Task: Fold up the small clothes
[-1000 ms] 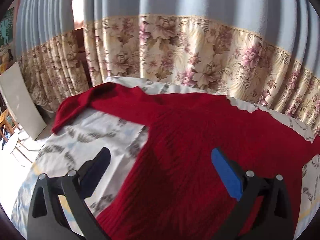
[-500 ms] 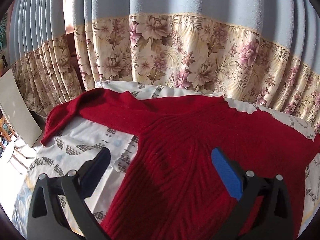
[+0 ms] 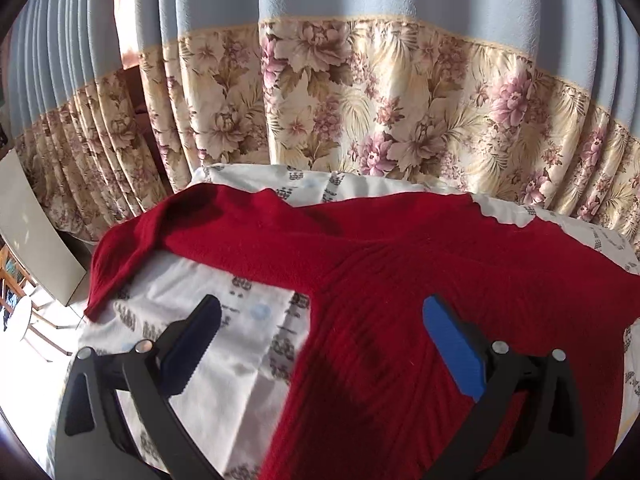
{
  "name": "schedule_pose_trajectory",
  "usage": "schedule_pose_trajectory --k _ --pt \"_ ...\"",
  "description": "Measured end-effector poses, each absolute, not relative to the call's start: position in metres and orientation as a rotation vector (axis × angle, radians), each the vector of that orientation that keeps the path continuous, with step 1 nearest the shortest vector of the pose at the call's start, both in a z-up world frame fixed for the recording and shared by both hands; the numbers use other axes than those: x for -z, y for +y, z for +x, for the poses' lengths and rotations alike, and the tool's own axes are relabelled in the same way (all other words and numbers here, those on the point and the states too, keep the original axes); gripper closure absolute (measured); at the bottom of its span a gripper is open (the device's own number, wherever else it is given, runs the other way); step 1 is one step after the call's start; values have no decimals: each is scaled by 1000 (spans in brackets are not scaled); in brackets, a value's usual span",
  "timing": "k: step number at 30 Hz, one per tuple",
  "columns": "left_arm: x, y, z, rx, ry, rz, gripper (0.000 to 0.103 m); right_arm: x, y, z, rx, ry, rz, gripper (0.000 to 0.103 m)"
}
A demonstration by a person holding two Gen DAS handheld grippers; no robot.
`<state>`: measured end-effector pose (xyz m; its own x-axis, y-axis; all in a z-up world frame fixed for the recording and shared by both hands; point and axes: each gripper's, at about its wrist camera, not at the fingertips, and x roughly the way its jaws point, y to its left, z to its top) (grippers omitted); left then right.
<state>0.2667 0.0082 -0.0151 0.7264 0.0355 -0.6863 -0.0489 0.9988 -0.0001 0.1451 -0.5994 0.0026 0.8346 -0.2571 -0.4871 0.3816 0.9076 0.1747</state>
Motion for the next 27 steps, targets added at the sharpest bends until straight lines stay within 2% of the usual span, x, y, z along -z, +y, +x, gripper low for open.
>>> schedule_pose_trajectory --k 15,27 --pt "5 30 298 11 732 -49 2 -21 -449 192 174 439 251 90" --pt "4 56 316 -7 745 -47 2 3 -273 265 -63 515 193 90"
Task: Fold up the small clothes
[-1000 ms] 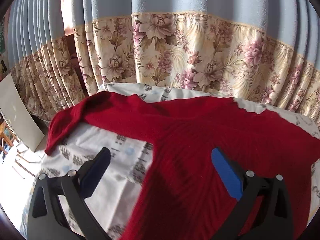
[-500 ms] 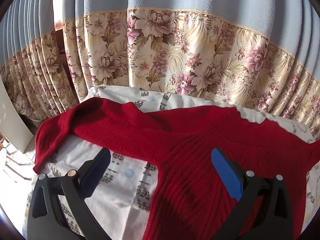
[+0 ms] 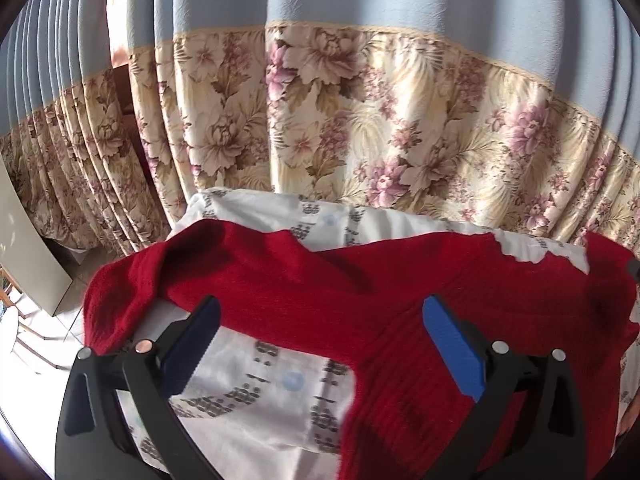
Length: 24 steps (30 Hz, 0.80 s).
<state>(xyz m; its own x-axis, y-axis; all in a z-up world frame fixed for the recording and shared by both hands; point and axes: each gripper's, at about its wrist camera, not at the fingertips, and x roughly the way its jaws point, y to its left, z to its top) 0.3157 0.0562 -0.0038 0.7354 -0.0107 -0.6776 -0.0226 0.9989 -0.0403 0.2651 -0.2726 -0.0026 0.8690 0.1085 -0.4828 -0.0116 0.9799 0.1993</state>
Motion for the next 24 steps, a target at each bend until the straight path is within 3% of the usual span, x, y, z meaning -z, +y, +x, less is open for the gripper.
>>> schedule_pose_trajectory --k 3,4,5,6,7,10,13,15,24 --pt "6 67 317 -8 752 -59 2 17 -226 282 -125 552 148 87" --pt "7 70 318 -15 756 -66 2 23 -214 287 -151 573 140 79" --pt "8 74 318 -16 757 -79 2 29 -202 290 -189 590 143 67" --pt "9 76 318 -13 761 -90 2 31 -195 289 -207 594 144 44" --pt "9 78 317 -13 765 -97 2 30 -193 284 -234 581 152 38" --pt "9 75 316 -6 767 -89 2 16 -208 259 -237 509 188 38" --pt "7 59 313 24 767 -59 2 -1 -258 231 -134 418 258 28" --pt "5 41 310 52 767 -30 2 -4 -298 223 -46 410 277 28" --pt "-3 -79 312 146 767 111 2 13 -410 227 202 529 210 27"
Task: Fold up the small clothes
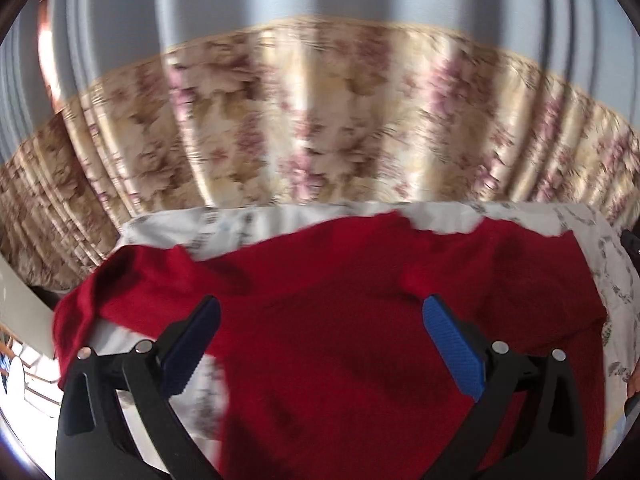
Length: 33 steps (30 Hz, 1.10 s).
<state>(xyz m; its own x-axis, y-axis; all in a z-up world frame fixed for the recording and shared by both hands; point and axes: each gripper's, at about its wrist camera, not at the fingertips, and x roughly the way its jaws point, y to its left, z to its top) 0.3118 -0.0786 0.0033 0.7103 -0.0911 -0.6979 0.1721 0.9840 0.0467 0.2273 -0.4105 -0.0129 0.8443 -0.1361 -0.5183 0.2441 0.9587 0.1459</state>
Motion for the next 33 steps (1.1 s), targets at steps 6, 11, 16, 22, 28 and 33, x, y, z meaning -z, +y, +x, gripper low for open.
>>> schedule_pose_trajectory --k 6,11,16,22,28,33 --pt "8 -163 329 199 782 215 2 26 -445 220 196 548 264 23" --pt "23 -216 351 193 780 318 2 30 -456 213 167 545 311 22" --pt "57 -244 369 166 836 443 3 20 -464 210 156 517 351 19" --pt "62 -205 380 175 887 259 89 24 -455 217 140 537 338 19" --pt "33 -139 384 76 777 189 94 49 -436 235 118 632 306 19" --pt "31 -91 387 35 754 152 94 62 -415 243 92 668 275 19"
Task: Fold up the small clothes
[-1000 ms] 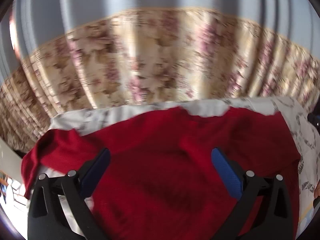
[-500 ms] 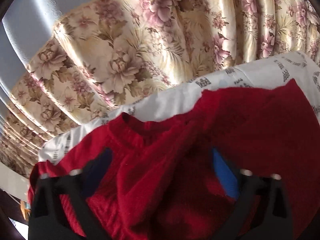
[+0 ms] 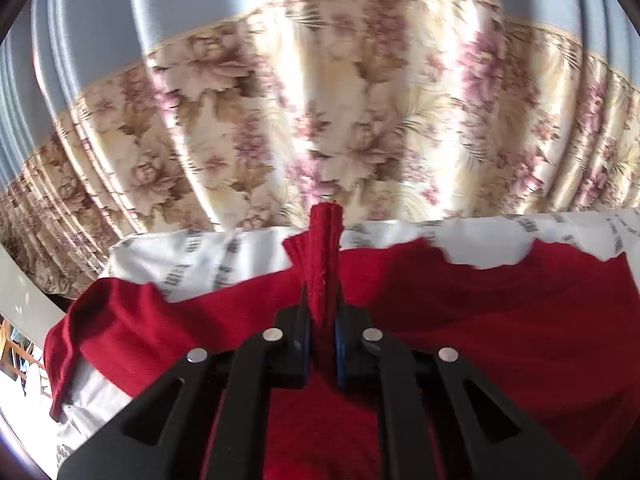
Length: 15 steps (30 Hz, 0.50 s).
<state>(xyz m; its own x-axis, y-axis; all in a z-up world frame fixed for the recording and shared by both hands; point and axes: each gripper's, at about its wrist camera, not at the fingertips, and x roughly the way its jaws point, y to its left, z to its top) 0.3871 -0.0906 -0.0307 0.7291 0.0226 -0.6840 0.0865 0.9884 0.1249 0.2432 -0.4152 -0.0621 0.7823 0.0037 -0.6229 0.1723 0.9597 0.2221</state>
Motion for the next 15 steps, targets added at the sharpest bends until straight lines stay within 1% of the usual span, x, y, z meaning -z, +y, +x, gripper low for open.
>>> schedule_pose_trajectory --k 2,4,5,6,7,9,10,11,12,15 --pt "28 -73 379 56 708 94 94 62 -408 244 85 667 259 19" --pt "30 -63 369 51 677 110 94 62 -401 247 74 674 237 19" --pt "34 -61 371 43 702 123 91 63 -398 248 70 679 229 19" --pt "45 -55 376 26 779 112 90 65 -395 249 66 687 223 19" --pt "55 -46 381 14 851 67 86 67 -393 250 64 693 219 19" --pt "68 -29 383 -13 930 -12 59 69 -389 251 53 703 211 19" --pt "68 -24 381 -49 926 -10 32 69 -388 251 53 705 206 19" --pt "67 -19 377 -83 907 2 12 69 -387 251 54 704 203 19" --pt "66 -14 372 -113 892 26 8 68 -387 251 53 703 202 19" --pt "66 -1 365 -109 914 29 8 66 -385 251 53 699 200 19"
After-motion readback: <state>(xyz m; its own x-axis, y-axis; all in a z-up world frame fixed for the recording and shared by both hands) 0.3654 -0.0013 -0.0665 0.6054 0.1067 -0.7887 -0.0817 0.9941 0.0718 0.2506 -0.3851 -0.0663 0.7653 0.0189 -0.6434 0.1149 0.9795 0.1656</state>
